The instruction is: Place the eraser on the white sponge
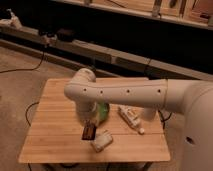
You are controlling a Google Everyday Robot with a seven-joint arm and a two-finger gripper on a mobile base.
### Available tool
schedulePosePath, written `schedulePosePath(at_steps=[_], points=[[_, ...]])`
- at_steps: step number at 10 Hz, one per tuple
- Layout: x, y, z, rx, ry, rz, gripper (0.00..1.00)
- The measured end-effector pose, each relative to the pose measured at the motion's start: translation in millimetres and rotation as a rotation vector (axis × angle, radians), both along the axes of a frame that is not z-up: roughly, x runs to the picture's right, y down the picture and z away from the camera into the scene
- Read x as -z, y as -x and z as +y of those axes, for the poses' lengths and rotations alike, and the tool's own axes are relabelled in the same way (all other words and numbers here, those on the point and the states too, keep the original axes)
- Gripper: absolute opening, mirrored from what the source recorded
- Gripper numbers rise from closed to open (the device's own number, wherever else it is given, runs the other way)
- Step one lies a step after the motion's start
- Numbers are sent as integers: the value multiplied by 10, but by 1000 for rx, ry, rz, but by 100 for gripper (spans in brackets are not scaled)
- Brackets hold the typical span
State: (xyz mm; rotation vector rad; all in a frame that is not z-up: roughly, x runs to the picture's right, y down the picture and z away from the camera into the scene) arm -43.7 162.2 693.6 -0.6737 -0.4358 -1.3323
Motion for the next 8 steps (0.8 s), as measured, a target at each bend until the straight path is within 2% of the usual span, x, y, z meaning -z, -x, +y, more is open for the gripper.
schedulePosePath(at_steps=[1,3,6,8], points=[[40,-156,28,-11,-8,71,0],[93,-221,136,-32,-6,113,0],[95,-100,439,-106,-16,49,0],[75,-268,506,-113,-24,63,0]])
